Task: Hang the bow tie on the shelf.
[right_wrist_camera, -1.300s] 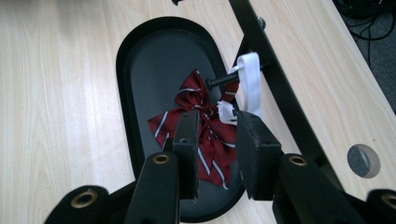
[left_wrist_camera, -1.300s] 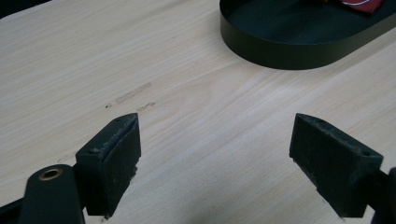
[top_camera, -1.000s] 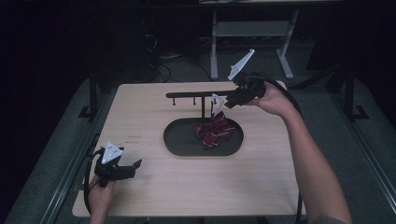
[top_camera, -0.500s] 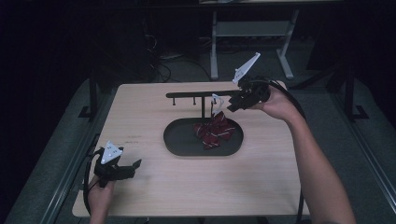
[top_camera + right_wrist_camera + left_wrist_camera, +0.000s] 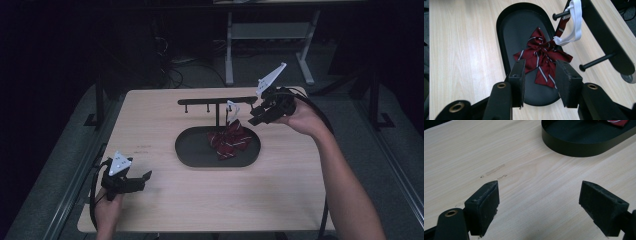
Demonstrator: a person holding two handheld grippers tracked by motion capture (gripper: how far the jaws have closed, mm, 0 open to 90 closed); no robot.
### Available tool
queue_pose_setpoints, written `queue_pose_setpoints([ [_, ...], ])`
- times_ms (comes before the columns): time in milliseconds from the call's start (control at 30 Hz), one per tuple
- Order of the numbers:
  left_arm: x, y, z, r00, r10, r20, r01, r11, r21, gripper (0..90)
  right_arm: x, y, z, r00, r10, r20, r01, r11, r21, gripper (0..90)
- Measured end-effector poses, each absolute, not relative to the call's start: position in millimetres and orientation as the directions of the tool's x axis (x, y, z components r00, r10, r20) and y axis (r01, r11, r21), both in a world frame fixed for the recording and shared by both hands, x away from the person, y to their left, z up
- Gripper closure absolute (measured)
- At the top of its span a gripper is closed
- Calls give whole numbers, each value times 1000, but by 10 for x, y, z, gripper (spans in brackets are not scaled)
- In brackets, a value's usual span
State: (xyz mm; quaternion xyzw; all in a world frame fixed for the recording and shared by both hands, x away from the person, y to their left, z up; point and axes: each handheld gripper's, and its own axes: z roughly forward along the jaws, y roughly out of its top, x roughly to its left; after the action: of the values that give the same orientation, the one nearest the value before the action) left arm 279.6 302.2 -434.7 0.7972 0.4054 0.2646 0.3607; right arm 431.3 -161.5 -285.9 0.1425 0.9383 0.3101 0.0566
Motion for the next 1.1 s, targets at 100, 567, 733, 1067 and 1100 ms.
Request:
queue_pose_setpoints([
  [100, 2794, 3021, -4343, 530, 838, 127, 456, -408, 791, 163, 4283, -1659, -2887, -952, 307, -19, 234, 762, 603, 587],
  [567, 2789, 3024, -4340, 528, 839, 128, 459, -409, 789, 163, 4175, -1792, -2984, -949, 316, -14, 243, 758, 605, 562],
  [733, 2790, 3020, -4340, 531, 837, 131, 457, -413, 788, 163, 4136, -1837, -3028, -947, 322, -6, 252, 752, 609, 550],
  [1067, 2789, 3021, -4343, 526, 841, 127, 458, -406, 791, 163, 4083, -1914, -3115, -945, 328, 10, 266, 747, 610, 529],
  [1100, 2789, 3020, -4343, 527, 841, 127, 457, -406, 791, 163, 4077, -1925, -3127, -945, 326, 13, 266, 745, 612, 528],
])
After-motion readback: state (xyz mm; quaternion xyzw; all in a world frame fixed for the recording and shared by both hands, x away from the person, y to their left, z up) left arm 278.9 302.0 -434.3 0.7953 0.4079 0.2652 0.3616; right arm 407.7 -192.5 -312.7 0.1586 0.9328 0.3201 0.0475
